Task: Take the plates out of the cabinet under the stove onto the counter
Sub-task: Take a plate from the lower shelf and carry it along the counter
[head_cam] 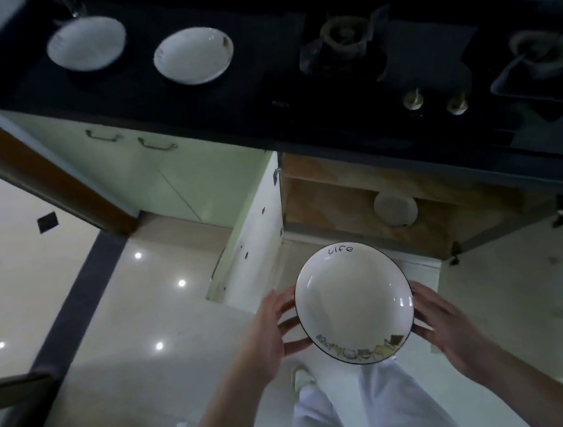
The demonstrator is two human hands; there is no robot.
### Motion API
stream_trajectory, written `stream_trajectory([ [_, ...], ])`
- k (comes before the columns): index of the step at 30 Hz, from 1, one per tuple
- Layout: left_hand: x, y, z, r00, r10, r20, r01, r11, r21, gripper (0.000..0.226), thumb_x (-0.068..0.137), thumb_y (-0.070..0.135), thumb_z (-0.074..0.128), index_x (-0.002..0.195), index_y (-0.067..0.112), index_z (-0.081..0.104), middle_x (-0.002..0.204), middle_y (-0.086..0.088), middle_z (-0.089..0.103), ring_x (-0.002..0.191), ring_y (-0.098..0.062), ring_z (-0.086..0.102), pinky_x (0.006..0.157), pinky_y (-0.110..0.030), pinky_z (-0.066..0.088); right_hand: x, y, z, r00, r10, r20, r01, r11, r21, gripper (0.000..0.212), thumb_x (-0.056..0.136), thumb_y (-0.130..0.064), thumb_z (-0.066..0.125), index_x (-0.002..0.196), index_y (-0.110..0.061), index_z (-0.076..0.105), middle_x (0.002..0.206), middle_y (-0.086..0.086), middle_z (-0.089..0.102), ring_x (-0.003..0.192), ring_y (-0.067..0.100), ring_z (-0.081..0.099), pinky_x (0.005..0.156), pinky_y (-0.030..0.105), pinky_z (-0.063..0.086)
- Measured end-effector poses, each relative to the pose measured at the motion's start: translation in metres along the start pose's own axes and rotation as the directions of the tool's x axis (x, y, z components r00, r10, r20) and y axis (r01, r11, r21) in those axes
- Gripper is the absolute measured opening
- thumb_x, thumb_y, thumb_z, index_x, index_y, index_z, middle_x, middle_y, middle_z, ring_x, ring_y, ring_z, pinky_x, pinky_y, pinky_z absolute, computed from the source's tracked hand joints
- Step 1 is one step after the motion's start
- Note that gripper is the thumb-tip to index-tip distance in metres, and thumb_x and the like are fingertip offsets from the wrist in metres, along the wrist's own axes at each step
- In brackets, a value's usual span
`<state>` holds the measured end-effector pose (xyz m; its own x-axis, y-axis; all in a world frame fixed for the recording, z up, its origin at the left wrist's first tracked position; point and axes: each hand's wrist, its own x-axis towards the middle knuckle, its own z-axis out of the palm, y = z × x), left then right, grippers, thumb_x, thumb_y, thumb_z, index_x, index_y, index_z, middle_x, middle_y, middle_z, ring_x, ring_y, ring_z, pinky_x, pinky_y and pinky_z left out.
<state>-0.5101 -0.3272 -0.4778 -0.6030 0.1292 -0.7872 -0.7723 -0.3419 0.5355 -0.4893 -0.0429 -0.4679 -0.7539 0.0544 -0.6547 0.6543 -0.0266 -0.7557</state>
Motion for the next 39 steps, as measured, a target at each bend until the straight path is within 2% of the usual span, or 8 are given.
stream_trajectory([
  [3,-0.036,0.005,0.001,0.999,0.014,0.035,-0.015,1.0,0.02,0.04,0.097,0.045,0.042,0.115,0.027,0.072,0.122,-0.004,0.067,0.106,-0.027,0.065,0.083,-0.051,0.057,-0.036,-0.005,0.001,0.998,-0.046,-0.04,0.047,0.998,0.029,0.026,0.101,-0.019,0.046,0.12,-0.025,0.063,0.112,0.0,0.072,0.102,0.017,0.069,0.086,0.036,0.053],
  [7,-0.072,0.008,0.016,0.994,0.073,0.084,-0.088,0.977,0.195,0.035,0.083,0.049,0.066,0.115,0.035,0.072,0.112,0.009,0.072,0.1,-0.016,0.071,0.074,-0.042,0.059,-0.077,-0.005,-0.008,0.991,-0.098,-0.09,0.107,0.989,0.101,0.031,0.103,-0.015,0.043,0.123,-0.024,0.064,0.118,0.001,0.07,0.112,0.02,0.064,0.095,0.043,0.051],
  [12,-0.108,-0.004,0.051,0.955,0.198,0.222,-0.261,0.916,0.304,0.038,0.088,0.034,0.061,0.125,0.044,0.064,0.124,0.012,0.068,0.106,-0.012,0.068,0.077,-0.039,0.058,-0.123,-0.01,-0.039,0.967,-0.198,-0.158,0.22,0.965,0.14,0.03,0.101,-0.02,0.047,0.116,-0.036,0.067,0.115,-0.013,0.07,0.108,0.007,0.064,0.091,0.036,0.053],
  [16,-0.133,-0.029,0.099,0.919,0.235,0.317,-0.346,0.865,0.363,0.041,0.095,0.019,0.056,0.128,0.043,0.062,0.129,0.006,0.066,0.112,-0.016,0.066,0.076,-0.039,0.059,-0.17,-0.001,-0.086,0.934,-0.251,-0.255,0.303,0.934,0.191,0.032,0.099,-0.017,0.051,0.102,-0.043,0.07,0.099,-0.014,0.073,0.093,0.005,0.068,0.07,0.02,0.056],
  [19,-0.155,-0.058,0.144,0.9,0.224,0.373,-0.373,0.839,0.396,0.037,0.095,0.018,0.058,0.122,0.043,0.066,0.124,0.007,0.068,0.109,-0.017,0.067,0.075,-0.037,0.06,-0.214,0.018,-0.128,0.907,-0.259,-0.332,0.337,0.92,0.201,0.029,0.096,-0.016,0.053,0.116,-0.034,0.066,0.104,-0.007,0.073,0.096,0.01,0.068,0.077,0.026,0.057],
  [33,-0.226,-0.143,0.319,0.847,0.098,0.522,-0.323,0.875,0.361,0.044,0.095,0.005,0.055,0.13,0.031,0.062,0.134,-0.012,0.062,0.12,-0.037,0.059,0.064,-0.036,0.059,-0.359,0.052,-0.281,0.761,-0.277,-0.587,0.503,0.823,0.264,0.037,0.095,-0.003,0.05,0.107,-0.031,0.07,0.099,-0.009,0.074,0.084,0.001,0.067,0.062,0.018,0.055],
  [36,-0.222,-0.137,0.345,0.842,0.075,0.534,-0.302,0.887,0.35,0.045,0.095,0.004,0.055,0.132,0.029,0.061,0.136,-0.009,0.062,0.117,-0.034,0.062,0.077,-0.044,0.058,-0.357,0.043,-0.297,0.749,-0.26,-0.609,0.507,0.817,0.275,0.039,0.095,-0.003,0.047,0.105,-0.033,0.07,0.092,-0.013,0.073,0.08,0.001,0.067,0.062,0.019,0.053],
  [39,-0.214,-0.124,0.372,0.818,0.077,0.571,-0.317,0.887,0.335,0.043,0.095,0.003,0.055,0.129,0.027,0.063,0.133,-0.007,0.064,0.104,-0.026,0.066,0.068,-0.04,0.06,-0.351,0.027,-0.315,0.734,-0.244,-0.634,0.522,0.8,0.295,0.039,0.095,-0.003,0.047,0.1,-0.033,0.072,0.09,-0.012,0.073,0.081,0.004,0.067,0.066,0.025,0.054],
])
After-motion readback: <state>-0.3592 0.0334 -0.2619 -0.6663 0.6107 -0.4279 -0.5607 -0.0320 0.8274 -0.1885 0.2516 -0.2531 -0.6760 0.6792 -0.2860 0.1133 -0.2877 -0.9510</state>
